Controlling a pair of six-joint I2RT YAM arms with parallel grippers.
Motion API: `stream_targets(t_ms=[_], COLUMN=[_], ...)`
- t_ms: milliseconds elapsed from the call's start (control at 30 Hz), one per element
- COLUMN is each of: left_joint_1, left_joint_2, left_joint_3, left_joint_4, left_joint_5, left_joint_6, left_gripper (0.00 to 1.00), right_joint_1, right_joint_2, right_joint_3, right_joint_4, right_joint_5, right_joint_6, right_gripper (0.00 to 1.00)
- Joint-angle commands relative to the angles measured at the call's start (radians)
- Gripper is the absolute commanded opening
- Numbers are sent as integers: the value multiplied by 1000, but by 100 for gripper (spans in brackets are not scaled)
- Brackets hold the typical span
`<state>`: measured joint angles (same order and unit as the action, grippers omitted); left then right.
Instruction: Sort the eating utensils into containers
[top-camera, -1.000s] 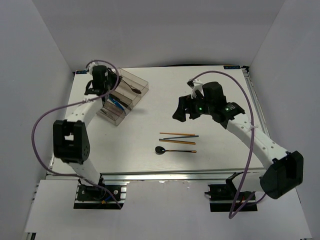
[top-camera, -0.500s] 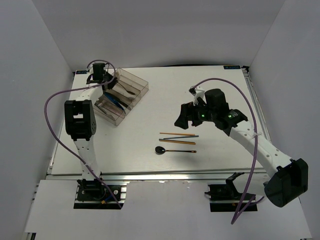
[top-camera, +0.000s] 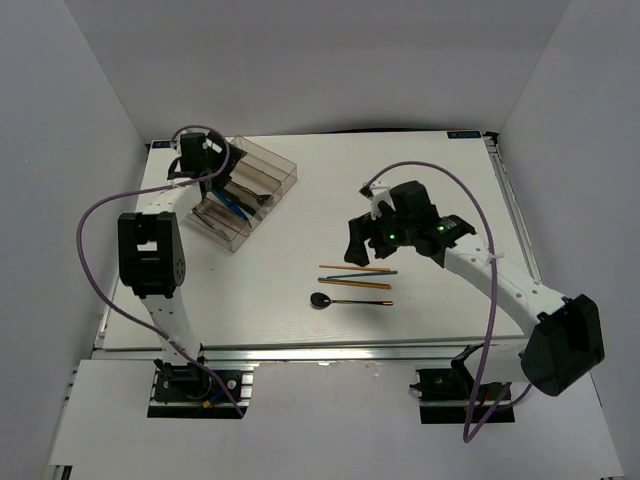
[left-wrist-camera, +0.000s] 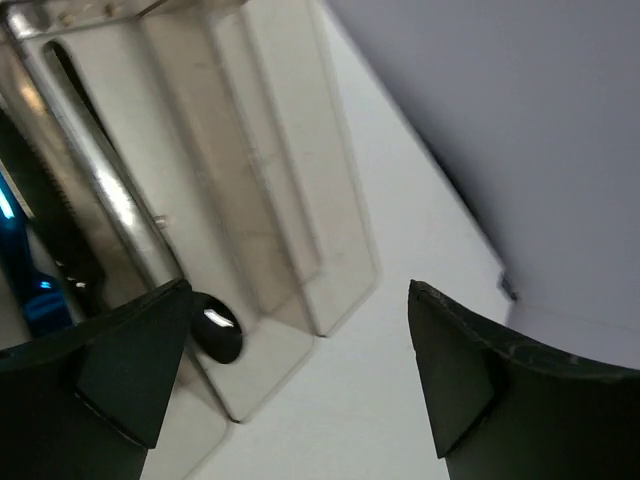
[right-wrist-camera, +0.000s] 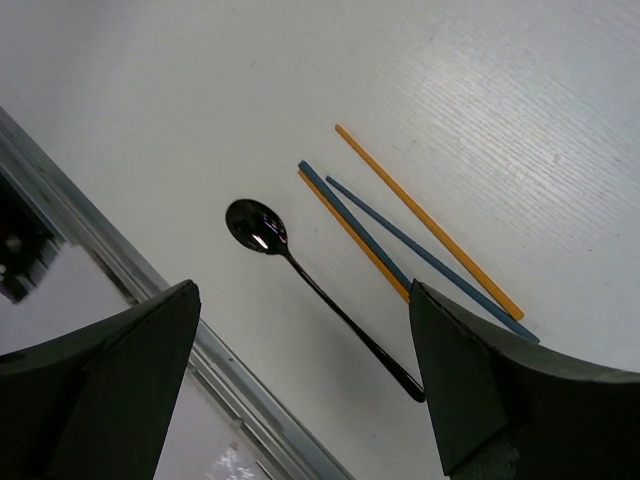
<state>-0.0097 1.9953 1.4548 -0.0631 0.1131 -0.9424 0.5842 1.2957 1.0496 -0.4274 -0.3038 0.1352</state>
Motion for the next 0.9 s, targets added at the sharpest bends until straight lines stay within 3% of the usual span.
stream_targets(t_ms=[0, 133, 267, 500, 867], left_joint_1=[-6, -6, -6, -7, -7], left_joint_2=[-203, -358, -576, -915, -1046], left_joint_3=[12, -2, -91, -540, -651], left_joint_4=[22, -114, -292, -282, -354], left_joint_5=[22, -12, -46, 66, 111], left_joint_6=[39, 152, 310, 382, 425], left_gripper=[98, 98, 98, 98, 98], right_joint_1=[112, 253, 336, 401, 393], right_joint_2=[85, 180, 249, 384, 513], right_joint_3=[47, 53, 64, 79, 105], right_joint_4=[-57, -109, -140, -157, -105], right_joint_5=[52, 243, 272, 301, 252], right_joint_6=[-110, -206, -253, -324, -378], right_gripper=[88, 88, 87, 79, 72])
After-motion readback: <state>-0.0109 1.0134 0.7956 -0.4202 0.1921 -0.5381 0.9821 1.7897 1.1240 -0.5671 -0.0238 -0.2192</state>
